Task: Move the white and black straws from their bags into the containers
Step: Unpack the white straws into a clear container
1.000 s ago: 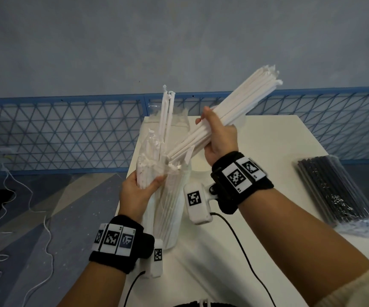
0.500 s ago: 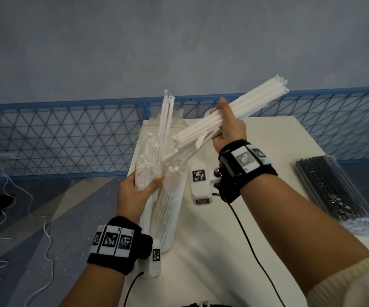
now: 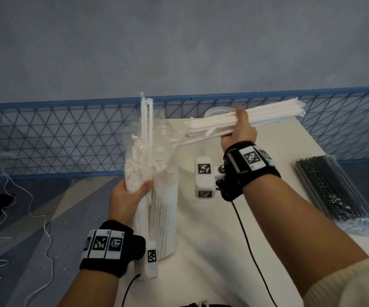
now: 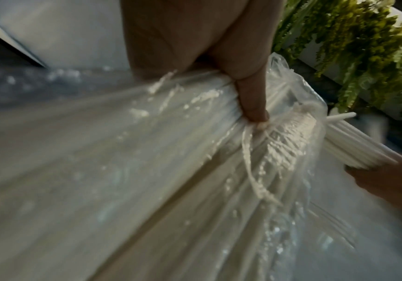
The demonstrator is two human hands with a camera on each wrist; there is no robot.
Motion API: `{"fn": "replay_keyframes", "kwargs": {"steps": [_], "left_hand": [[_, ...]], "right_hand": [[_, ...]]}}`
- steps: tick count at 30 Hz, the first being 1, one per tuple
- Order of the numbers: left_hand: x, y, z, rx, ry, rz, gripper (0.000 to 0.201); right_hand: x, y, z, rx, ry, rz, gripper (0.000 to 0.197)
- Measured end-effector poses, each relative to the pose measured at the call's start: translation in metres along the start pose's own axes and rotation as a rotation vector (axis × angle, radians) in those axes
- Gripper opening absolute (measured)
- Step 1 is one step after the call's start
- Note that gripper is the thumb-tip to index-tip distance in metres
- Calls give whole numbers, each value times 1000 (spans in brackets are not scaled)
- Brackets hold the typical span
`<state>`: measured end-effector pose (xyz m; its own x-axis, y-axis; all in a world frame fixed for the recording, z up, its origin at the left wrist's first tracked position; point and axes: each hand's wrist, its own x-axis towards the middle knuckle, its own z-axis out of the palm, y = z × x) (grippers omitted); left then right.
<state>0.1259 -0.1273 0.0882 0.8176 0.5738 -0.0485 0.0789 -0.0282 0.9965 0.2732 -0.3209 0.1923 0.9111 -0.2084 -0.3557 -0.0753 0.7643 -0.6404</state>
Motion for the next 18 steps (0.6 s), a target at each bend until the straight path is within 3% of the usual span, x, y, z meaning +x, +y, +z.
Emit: {"fn": "replay_keyframes", "kwargs": {"steps": [4, 11, 18], "left_hand": [[4, -7, -9, -58, 55, -40, 27], [5, -3, 7, -86, 75, -3, 34], [6, -4, 15, -95, 59, 12, 35]], "right_hand": [[12, -1, -7, 2, 43, -71, 47], [14, 13, -11, -223, -48, -263, 38], [17, 30, -26, -738, -330, -424, 44]]}}
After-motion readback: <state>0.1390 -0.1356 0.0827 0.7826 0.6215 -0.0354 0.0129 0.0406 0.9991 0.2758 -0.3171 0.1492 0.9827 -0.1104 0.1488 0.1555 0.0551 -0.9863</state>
